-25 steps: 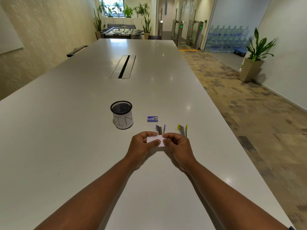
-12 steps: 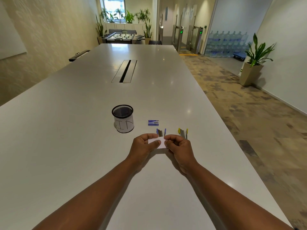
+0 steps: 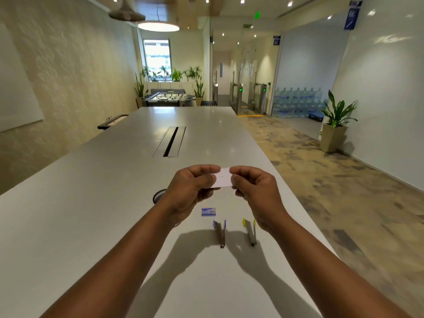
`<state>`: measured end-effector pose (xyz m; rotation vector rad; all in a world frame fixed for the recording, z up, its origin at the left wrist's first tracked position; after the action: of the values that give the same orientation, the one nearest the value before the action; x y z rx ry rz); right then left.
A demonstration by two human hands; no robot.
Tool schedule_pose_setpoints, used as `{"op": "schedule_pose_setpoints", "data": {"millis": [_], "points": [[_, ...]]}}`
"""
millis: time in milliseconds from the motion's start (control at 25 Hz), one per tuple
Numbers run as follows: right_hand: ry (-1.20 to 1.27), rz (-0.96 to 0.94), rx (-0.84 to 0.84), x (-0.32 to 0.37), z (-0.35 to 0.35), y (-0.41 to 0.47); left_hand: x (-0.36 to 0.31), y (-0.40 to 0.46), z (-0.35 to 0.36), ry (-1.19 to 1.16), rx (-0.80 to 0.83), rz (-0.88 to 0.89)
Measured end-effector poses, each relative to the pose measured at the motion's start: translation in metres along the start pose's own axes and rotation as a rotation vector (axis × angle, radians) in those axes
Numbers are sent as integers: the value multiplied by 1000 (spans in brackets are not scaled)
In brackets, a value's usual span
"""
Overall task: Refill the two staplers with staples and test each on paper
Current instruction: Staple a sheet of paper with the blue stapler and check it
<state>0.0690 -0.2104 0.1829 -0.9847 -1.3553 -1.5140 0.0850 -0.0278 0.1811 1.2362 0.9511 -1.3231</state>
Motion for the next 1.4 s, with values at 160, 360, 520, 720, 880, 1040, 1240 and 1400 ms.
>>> {"op": "schedule_pose_setpoints", "data": {"millis": [160, 360, 520, 720, 880, 1040, 1240, 1400], "points": [[162, 86, 11, 25, 5, 9, -28, -3, 6, -260, -23, -119], [434, 266, -8, 32, 11, 9, -42, -8, 13, -409, -21, -214], [504, 358, -35, 32, 13, 7, -48, -12, 12, -391, -20, -222], [471, 379, -20, 32, 14, 1, -53, -19, 6, -312, -33, -182], [457, 380, -21, 34, 13, -3, -58, -21, 5, -202, -59, -109], [433, 360, -17, 39, 12, -7, -61, -24, 6, -119, -42, -86], [435, 329, -6, 42, 11, -11, -60, -28, 8, -97, -40, -98], [455, 308, 13, 45, 13, -13, -56, -30, 11, -142, -42, -117]]}}
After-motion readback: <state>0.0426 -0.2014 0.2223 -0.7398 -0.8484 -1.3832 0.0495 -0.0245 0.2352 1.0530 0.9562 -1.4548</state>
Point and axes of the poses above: each hand's wrist, its own y-axis towards the middle knuckle, its own z-axis out of the palm, x = y × z, the point moved 5 cm from there along y, towards the middle knuckle, and after that the axes turned 1 degree about y, right-handed, at the moved point
